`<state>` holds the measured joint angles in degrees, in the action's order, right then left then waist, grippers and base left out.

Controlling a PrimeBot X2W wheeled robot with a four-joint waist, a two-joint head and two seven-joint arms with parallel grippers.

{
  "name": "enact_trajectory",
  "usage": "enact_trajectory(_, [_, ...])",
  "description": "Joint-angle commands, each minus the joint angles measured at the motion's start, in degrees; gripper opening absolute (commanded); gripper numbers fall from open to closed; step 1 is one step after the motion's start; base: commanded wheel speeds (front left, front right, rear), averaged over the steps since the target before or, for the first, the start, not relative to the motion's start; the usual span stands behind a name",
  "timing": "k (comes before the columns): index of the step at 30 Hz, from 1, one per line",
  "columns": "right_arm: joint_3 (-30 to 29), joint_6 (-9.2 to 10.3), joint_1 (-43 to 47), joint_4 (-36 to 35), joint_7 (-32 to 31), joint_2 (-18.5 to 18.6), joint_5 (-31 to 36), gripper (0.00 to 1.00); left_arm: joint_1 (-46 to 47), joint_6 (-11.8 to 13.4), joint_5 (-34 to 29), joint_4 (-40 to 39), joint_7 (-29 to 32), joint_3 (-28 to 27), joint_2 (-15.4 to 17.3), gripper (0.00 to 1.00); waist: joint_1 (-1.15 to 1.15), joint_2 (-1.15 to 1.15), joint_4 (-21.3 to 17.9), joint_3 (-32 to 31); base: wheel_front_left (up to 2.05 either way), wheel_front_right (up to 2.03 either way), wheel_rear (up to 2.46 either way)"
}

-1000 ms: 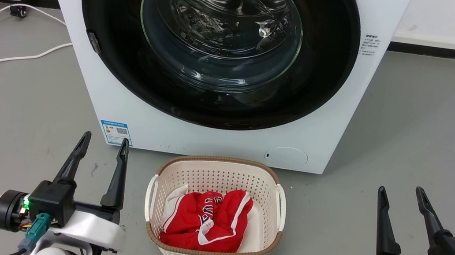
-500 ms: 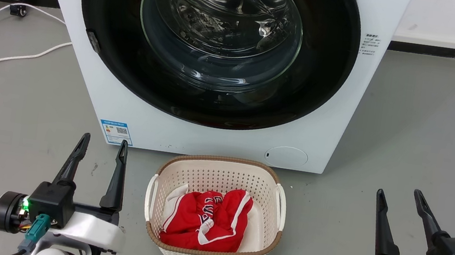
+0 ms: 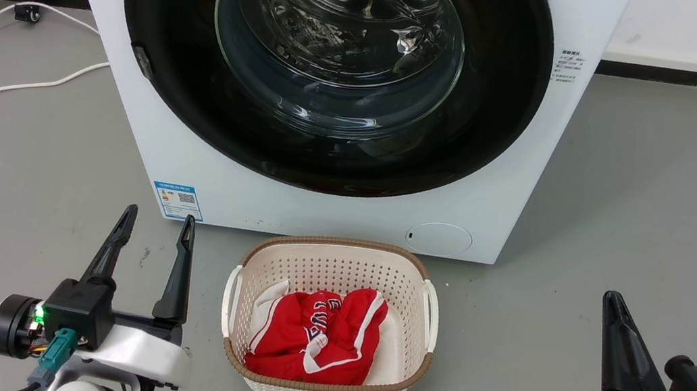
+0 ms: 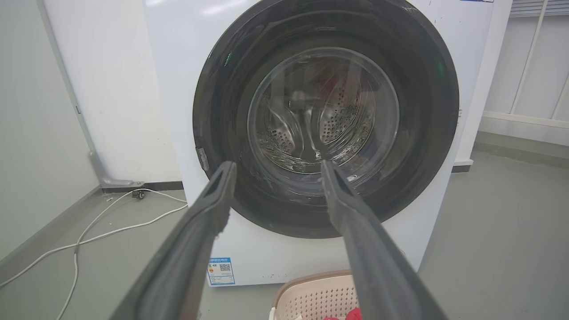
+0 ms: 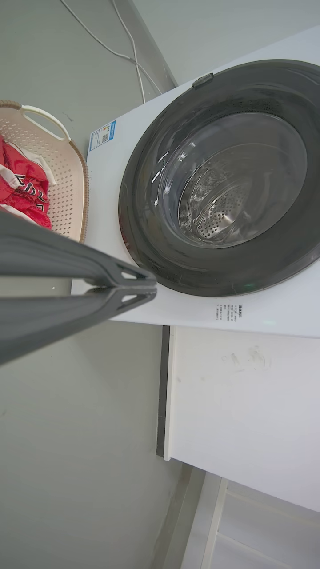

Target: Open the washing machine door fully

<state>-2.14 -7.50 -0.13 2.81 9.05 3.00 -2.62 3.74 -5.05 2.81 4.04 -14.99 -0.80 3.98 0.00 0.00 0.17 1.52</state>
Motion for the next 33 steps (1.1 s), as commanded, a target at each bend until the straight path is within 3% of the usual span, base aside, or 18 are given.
enact_trajectory(1, [0.16, 0.02, -0.78, 0.28, 0.42, -0.24, -1.44, 0.00, -0.41, -0.29, -0.17, 0.12, -0.28, -0.22, -0.11, 1.00, 0.00, 0.00, -0.02, 0.05, 0.00, 0.00, 0.00])
enact_trajectory(5, [0.18, 0.02, -1.01, 0.91, 0.80, -0.23, -6.25, 0.00, -0.19, -0.35, -0.23, 0.16, -0.28, -0.34, -0.13, 1.00, 0.00, 0.00, -0.06, 0.16, 0.00, 0.00, 0.00])
enact_trajectory(8, [0.01, 0.02, -1.37, 2.55, 1.76, -0.23, -14.68, 0.00, -0.05, -0.25, -0.29, 0.07, -0.27, -0.46, -0.19, 1.00, 0.00, 0.00, -0.10, 0.30, 0.00, 0.00, 0.00])
enact_trajectory(15, [1.10, 0.02, -4.52, 8.26, 4.48, -0.23, -45.16, 0.00, 0.47, -0.46, -0.13, -0.06, -0.23, -0.54, -0.31, 1.00, 0.00, 0.00, -0.08, 0.66, 0.00, 0.00, 0.00])
enact_trajectory(19, [1.30, 0.01, -7.63, 9.92, 5.28, -0.21, -67.59, 0.00, 0.95, -0.51, 0.00, -0.37, -0.22, -0.64, -0.40, 1.00, 0.00, 0.00, -0.09, 1.33, 0.00, 0.00, 0.00])
enact_trajectory(21, [0.98, 0.01, -9.36, 11.00, 5.54, -0.20, -73.91, 0.00, 1.33, -0.51, 0.16, -0.60, -0.23, -0.78, -0.45, 1.00, 0.00, 0.00, -0.13, 1.92, 0.00, 0.00, 0.00])
enact_trajectory(22, [-0.15, 0.01, -12.92, 12.39, 5.37, -0.17, -83.25, 0.00, 1.63, -0.54, 0.14, -0.99, -0.22, -0.95, -0.52, 1.00, 0.00, 0.00, -0.17, 2.92, 0.00, 0.00, 0.00])
enact_trajectory(27, [-3.75, 0.01, -20.74, 16.07, 3.11, 0.85, -91.15, 0.00, 2.87, -0.45, 0.27, -2.15, -0.22, -1.27, -0.62, 1.00, 0.00, 0.00, -0.29, 5.15, 0.00, 0.00, 0.00])
enact_trajectory(33, [-3.82, 0.01, -33.23, 22.96, -0.98, 5.53, -93.86, 0.00, 4.91, -0.50, 0.37, -3.59, -0.22, -1.53, -0.74, 1.00, 0.00, 0.00, -0.32, 9.00, 0.00, 0.00, 0.00])
